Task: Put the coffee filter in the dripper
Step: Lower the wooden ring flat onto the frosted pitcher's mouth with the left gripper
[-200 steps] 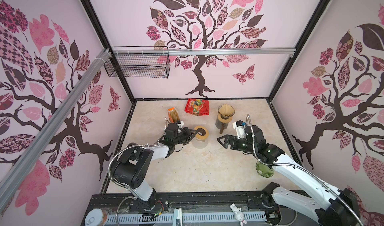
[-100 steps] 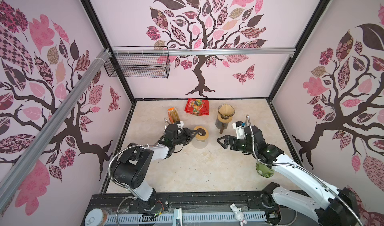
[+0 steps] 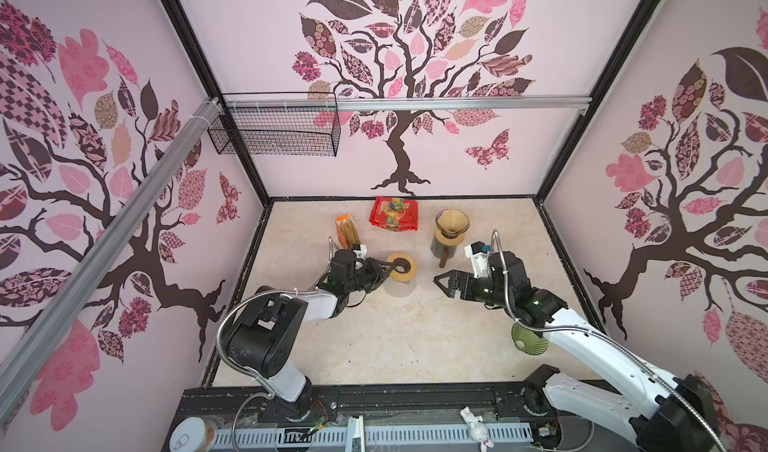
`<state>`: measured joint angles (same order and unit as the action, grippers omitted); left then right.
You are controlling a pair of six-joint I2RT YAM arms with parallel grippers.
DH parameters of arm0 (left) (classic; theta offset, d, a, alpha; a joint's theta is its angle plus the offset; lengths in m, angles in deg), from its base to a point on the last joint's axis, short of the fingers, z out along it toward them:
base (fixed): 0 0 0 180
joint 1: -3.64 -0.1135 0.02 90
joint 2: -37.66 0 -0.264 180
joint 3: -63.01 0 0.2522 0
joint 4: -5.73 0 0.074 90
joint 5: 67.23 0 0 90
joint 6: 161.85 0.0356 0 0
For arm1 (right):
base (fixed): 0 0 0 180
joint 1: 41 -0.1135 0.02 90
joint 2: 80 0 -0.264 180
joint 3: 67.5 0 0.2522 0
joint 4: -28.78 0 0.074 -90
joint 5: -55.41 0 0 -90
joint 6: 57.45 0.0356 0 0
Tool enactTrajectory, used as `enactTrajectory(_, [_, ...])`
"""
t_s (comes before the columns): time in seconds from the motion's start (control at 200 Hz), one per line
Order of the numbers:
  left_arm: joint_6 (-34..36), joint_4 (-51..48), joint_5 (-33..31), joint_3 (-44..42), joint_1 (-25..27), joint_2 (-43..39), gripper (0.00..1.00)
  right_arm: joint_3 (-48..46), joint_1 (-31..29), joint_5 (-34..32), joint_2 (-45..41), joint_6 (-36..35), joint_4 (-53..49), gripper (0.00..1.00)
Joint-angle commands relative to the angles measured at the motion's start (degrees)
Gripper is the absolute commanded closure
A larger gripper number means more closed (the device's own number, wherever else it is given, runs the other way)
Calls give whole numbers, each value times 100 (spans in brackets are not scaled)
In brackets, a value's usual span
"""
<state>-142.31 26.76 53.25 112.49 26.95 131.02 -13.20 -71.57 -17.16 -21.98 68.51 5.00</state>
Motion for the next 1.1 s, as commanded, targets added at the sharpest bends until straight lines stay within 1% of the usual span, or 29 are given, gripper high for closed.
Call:
enactTrajectory(0.0, [91, -15, -57, -145, 24, -136, 76, -19, -3, 15, 69, -27, 108, 0])
enactTrajectory(0.545, [278, -376, -65, -213, 24, -495, 69, -72, -3, -28, 107, -45, 132, 0])
enactTrajectory(1.095, [312, -506, -126, -417, 24, -739, 69, -99, -2, -90, 104, -54, 132, 0])
